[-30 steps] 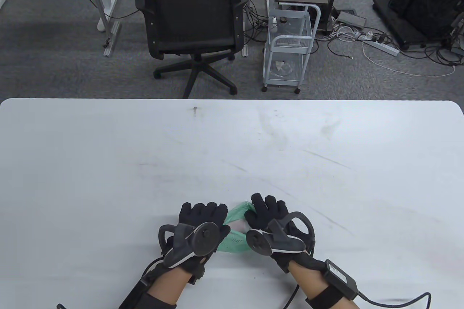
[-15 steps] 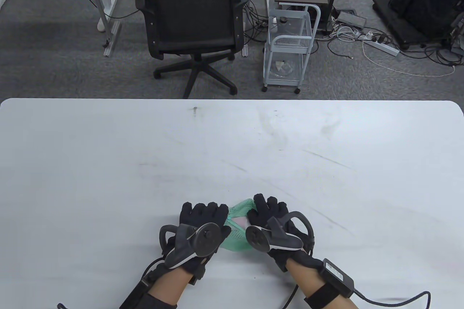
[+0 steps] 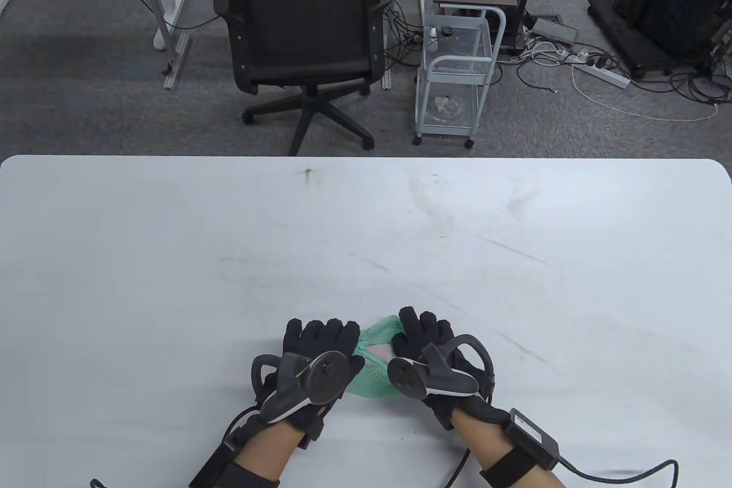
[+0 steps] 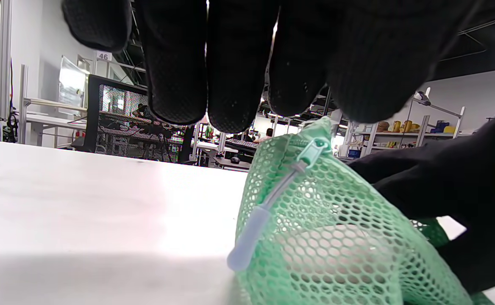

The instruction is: Take cleansing milk out of the toiletry bag

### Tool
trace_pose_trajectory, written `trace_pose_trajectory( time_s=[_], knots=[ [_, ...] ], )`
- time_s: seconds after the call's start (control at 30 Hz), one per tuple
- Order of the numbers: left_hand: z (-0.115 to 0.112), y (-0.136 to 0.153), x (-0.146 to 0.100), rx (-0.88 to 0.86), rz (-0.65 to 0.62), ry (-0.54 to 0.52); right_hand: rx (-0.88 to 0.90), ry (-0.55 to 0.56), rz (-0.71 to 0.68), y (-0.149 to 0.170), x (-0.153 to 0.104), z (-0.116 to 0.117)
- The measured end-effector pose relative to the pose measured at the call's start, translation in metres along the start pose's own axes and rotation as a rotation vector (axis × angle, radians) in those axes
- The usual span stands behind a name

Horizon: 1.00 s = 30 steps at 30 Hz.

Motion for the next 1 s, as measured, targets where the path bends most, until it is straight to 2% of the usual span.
trace_pose_trajectory(
  time_s=[0.6, 1.0],
  knots=[
    [0.000, 0.011, 0.003, -0.023, 0.019, 0.025, -0.081, 0.214, -0.160, -0.021, -0.015, -0.030],
    [0.005, 0.023, 0.003, -0.035, 0.056, -0.028, -0.114, 0.316, -0.210, -0.023, -0.025, -0.051]
  ],
)
Point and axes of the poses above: the tracker on the back of each hand, its own y axis roughly to the little-finger side, its own x axis roughly from the wrist to the fingertips, z = x × y, the point moved 2 cm from there along x, roughly from the wrist to the fingertips, and after that the axes turned 8 degrees about y, right-handed, at the moved point
